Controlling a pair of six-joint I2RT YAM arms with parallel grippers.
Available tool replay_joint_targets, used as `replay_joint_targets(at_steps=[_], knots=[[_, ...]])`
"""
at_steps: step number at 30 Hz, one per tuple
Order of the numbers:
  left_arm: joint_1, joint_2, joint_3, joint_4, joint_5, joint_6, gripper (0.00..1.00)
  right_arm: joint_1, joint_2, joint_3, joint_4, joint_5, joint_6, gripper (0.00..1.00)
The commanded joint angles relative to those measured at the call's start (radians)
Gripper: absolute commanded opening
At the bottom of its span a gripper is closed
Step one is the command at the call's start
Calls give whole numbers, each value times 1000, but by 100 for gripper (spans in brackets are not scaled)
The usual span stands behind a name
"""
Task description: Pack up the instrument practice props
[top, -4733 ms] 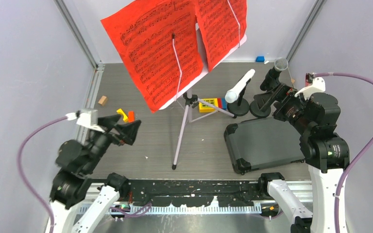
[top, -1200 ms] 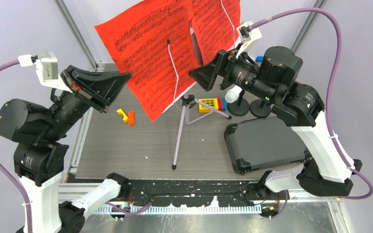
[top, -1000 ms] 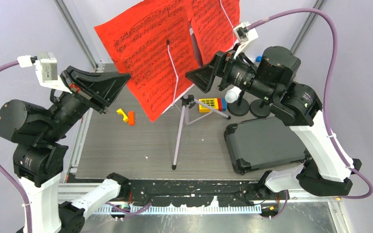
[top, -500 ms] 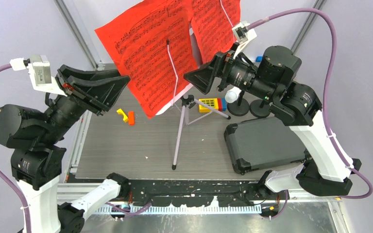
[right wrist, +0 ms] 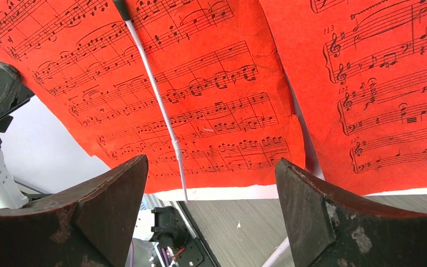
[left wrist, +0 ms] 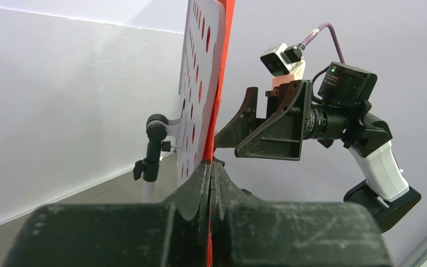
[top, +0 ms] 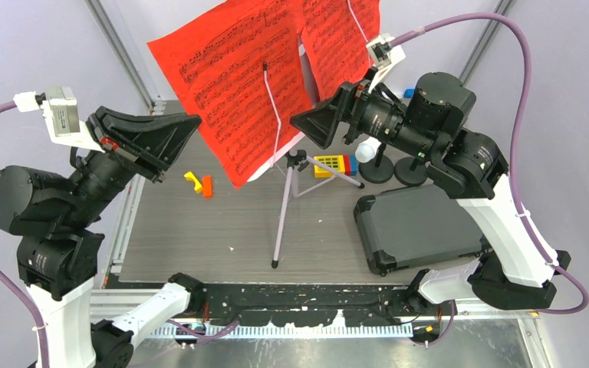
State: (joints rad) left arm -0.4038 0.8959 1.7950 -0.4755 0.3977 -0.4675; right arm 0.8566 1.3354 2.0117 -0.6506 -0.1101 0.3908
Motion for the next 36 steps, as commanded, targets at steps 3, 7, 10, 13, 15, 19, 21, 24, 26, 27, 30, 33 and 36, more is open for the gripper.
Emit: replay_joint_targets(at_steps=[3, 7, 10, 13, 15, 19, 21, 24, 26, 27, 30, 33, 36], knots=[[2, -17, 17, 34, 15, 2, 0, 7, -16, -3, 68, -32, -11, 91], [2, -22, 15, 28, 13, 6, 0, 7, -15, -9, 100, -100, -4, 94], [2, -24, 12, 26, 13, 4, 0, 6, -1, -2, 124, -131, 3, 95], [2, -26, 10, 26, 13, 0, 0, 7, 19, 20, 125, -129, 1, 94], [2, -26, 12, 26, 14, 0, 0, 7, 34, 32, 132, -131, -1, 93], [2, -26, 12, 26, 12, -2, 0, 7, 75, 61, 145, -143, 1, 85], [2, -26, 12, 25, 12, -2, 0, 7, 95, 79, 147, -155, 5, 83], [2, -24, 12, 26, 13, -3, 0, 7, 116, 95, 151, -172, 12, 77], [2, -24, 10, 26, 12, -4, 0, 7, 124, 98, 157, -185, 16, 73], [2, -24, 9, 27, 12, -5, 0, 7, 126, 98, 161, -188, 18, 69], [2, -27, 1, 33, 12, -7, 0, 7, 128, 93, 171, -198, 21, 59], [2, -28, -3, 35, 10, -7, 0, 7, 122, 80, 185, -207, 22, 46], [2, -27, -4, 35, 11, -8, 0, 7, 103, 42, 222, -220, 23, 35]])
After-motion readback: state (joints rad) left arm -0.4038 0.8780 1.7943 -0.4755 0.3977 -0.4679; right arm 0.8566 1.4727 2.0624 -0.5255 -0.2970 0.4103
